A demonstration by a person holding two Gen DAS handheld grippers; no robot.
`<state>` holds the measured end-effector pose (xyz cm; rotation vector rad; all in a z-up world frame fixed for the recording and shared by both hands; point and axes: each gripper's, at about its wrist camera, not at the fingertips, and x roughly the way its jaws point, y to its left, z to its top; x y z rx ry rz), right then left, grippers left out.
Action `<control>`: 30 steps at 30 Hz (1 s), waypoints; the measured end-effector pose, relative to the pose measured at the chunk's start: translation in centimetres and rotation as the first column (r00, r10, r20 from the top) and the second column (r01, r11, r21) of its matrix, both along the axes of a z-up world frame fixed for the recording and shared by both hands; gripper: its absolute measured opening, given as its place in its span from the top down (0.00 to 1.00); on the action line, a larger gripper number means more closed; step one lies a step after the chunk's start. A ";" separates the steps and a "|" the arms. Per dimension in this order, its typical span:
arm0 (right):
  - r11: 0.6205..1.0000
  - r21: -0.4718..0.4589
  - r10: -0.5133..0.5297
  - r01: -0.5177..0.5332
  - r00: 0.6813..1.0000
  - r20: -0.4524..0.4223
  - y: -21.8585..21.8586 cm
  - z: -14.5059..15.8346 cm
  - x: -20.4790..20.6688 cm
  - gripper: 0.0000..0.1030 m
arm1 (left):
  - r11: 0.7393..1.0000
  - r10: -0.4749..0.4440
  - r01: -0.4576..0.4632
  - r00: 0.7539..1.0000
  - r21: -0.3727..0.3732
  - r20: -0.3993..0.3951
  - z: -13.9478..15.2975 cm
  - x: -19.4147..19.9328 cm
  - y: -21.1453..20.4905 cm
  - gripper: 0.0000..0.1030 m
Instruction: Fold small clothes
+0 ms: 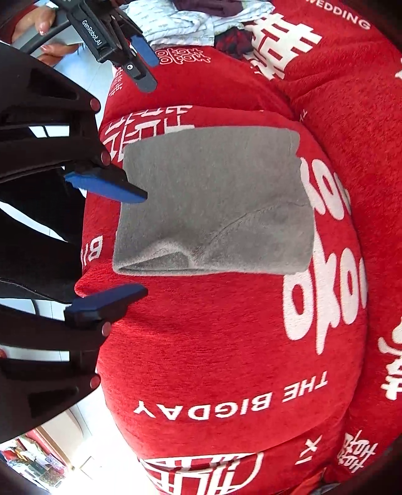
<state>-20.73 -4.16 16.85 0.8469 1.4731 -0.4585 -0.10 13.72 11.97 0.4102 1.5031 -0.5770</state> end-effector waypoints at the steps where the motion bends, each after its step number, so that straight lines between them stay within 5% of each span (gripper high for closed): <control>1: 1.000 -0.010 0.005 -0.005 1.000 0.004 0.1 0.3 0.2 0.26 | 1.000 -0.006 0.006 1.000 0.019 0.004 0.1 -0.1 -0.2 0.10; 3: 0.999 -0.033 0.011 -0.010 1.000 0.018 0.2 1.0 0.7 0.21 | 0.998 -0.028 0.027 0.999 0.052 0.030 0.4 -0.3 -0.7 0.00; 6: 0.999 -0.054 0.003 0.000 0.999 0.055 0.2 2.0 1.1 0.13 | 0.996 -0.062 0.059 0.997 0.066 0.039 0.7 -0.5 -1.3 0.00; 18: 0.992 -0.126 0.024 -0.023 1.000 0.003 0.0 3.7 2.4 0.12 | 0.995 -0.032 0.020 0.992 0.102 0.121 2.5 -0.4 -1.2 0.00; 30: 0.990 -0.134 0.035 -0.041 0.998 -0.049 0.4 3.2 2.4 0.12 | 0.997 -0.015 0.008 0.996 0.080 0.084 2.9 0.1 -1.4 0.00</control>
